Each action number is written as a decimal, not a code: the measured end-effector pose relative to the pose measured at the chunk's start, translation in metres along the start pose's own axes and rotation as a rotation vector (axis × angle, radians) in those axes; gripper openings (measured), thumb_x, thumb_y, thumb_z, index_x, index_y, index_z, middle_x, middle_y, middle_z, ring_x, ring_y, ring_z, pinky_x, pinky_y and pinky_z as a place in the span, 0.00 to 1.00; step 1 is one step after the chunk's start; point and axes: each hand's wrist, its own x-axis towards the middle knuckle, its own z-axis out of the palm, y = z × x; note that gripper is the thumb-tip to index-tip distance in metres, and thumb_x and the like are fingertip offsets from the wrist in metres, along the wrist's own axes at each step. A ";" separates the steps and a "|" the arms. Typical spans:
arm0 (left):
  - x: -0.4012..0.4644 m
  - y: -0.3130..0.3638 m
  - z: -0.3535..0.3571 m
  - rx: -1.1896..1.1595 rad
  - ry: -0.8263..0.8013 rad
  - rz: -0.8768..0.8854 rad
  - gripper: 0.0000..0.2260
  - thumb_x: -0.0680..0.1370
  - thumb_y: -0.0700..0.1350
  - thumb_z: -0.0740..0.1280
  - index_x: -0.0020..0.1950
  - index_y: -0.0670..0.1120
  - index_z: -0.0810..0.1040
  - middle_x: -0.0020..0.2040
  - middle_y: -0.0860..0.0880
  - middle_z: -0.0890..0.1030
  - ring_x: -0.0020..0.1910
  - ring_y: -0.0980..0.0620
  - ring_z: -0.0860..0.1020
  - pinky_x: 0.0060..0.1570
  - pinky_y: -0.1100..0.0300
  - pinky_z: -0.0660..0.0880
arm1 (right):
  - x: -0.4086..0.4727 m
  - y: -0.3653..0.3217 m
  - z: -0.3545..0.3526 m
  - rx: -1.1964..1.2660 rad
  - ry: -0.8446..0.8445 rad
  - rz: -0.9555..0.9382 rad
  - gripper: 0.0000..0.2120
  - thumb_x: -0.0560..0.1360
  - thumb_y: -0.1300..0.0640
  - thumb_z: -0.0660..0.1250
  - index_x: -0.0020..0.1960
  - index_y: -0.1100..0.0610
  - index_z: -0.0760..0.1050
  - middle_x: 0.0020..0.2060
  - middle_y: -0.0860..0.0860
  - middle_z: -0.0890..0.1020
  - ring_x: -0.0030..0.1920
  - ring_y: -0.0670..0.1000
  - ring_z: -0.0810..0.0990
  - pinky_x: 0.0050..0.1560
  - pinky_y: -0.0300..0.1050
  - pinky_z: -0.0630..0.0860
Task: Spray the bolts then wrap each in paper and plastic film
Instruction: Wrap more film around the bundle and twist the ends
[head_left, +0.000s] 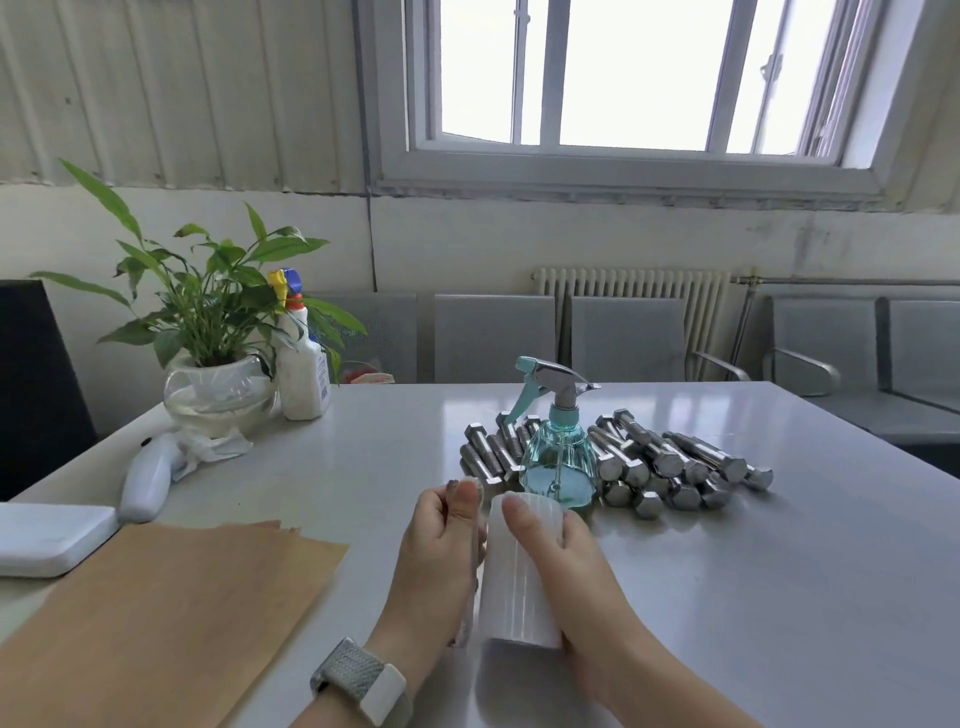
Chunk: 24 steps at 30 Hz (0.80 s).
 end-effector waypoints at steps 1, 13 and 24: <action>0.002 -0.002 0.000 -0.020 -0.001 -0.017 0.23 0.72 0.67 0.61 0.47 0.46 0.73 0.31 0.54 0.76 0.29 0.56 0.73 0.28 0.62 0.70 | 0.000 0.000 0.001 -0.027 0.033 -0.039 0.32 0.63 0.34 0.73 0.58 0.54 0.76 0.48 0.52 0.85 0.46 0.50 0.85 0.47 0.48 0.82; -0.012 0.007 0.010 -0.604 -0.273 -0.302 0.21 0.72 0.60 0.69 0.56 0.45 0.81 0.50 0.38 0.83 0.47 0.40 0.82 0.43 0.47 0.80 | 0.000 0.002 0.000 -0.356 0.251 -0.243 0.28 0.68 0.22 0.54 0.49 0.44 0.71 0.43 0.43 0.82 0.46 0.41 0.79 0.44 0.43 0.74; -0.004 0.007 0.001 -0.039 -0.141 0.012 0.21 0.73 0.66 0.59 0.52 0.51 0.77 0.43 0.52 0.83 0.42 0.54 0.82 0.42 0.57 0.79 | -0.001 -0.006 -0.011 0.120 -0.158 0.042 0.31 0.69 0.35 0.72 0.62 0.57 0.76 0.55 0.62 0.82 0.55 0.63 0.82 0.58 0.64 0.78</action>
